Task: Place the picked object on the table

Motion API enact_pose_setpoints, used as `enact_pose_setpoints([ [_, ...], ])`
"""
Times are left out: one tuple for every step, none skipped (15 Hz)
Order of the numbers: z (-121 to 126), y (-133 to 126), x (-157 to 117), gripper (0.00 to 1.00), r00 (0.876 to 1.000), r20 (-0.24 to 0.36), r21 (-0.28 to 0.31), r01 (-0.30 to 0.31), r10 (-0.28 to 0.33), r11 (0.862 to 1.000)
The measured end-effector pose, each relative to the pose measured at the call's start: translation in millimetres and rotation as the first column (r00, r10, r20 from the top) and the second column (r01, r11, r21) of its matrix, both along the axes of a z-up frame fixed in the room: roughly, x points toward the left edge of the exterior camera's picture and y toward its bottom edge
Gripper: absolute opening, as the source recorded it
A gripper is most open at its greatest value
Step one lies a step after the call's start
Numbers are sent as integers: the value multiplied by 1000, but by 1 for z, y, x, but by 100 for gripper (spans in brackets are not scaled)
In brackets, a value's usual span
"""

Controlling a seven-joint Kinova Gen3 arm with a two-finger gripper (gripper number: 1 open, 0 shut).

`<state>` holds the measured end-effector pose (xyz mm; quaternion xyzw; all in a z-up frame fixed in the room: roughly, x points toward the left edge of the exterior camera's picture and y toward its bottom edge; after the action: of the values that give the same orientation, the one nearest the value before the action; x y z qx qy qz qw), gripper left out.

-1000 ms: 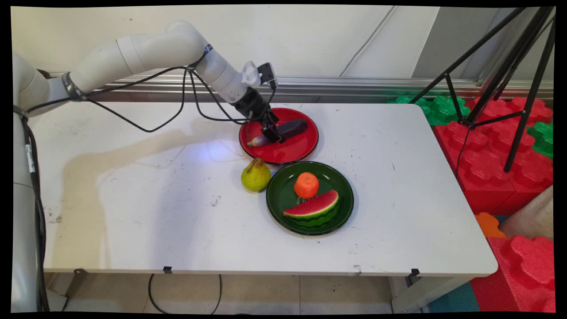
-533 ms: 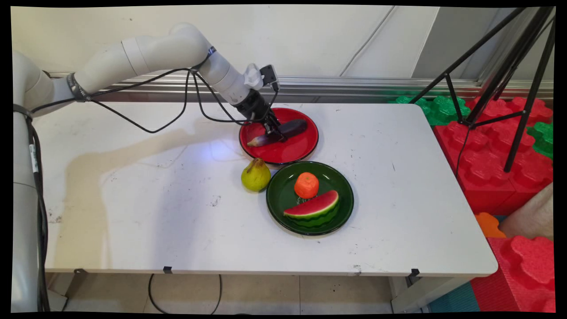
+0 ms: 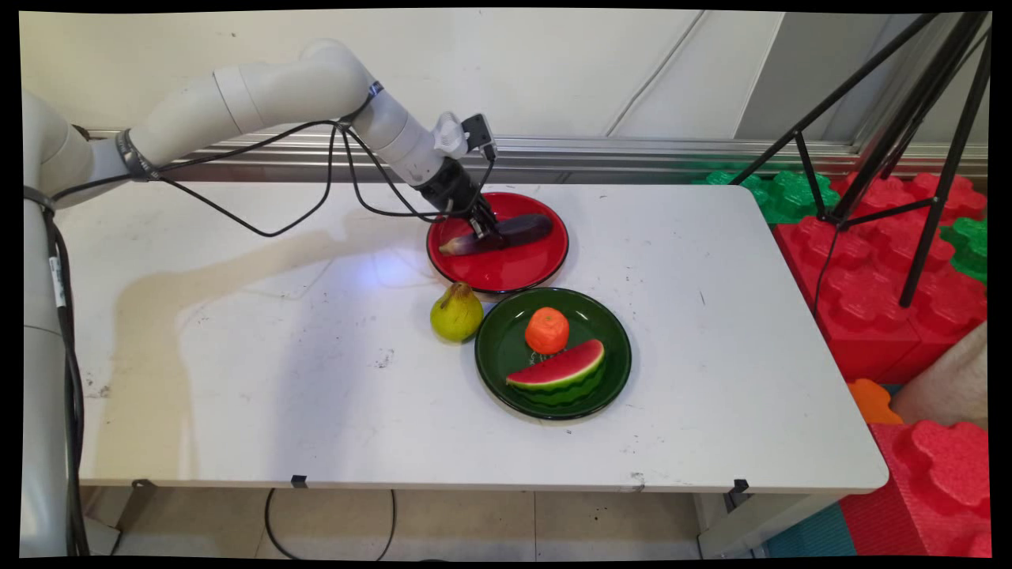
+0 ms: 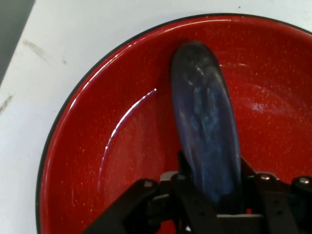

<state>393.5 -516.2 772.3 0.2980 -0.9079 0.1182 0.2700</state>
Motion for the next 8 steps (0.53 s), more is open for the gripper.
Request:
enact_pose_setpoints([
  [1,1,1,0,1000,-1,0,-2,2,1000],
  [3,3,2,0,1000,-2,-2,-2,2,1000],
  [5,3,2,0,1000,-3,-3,-2,2,1000],
  [8,5,3,0,1000,-6,-7,-2,2,1000],
  [11,6,3,0,1000,-8,-9,-3,3,1000],
  [15,8,4,0,1000,-11,-14,-4,4,1000],
  [18,10,4,0,1000,-14,-17,-4,4,1000],
  [23,13,5,0,1000,-16,-21,-6,5,1000],
])
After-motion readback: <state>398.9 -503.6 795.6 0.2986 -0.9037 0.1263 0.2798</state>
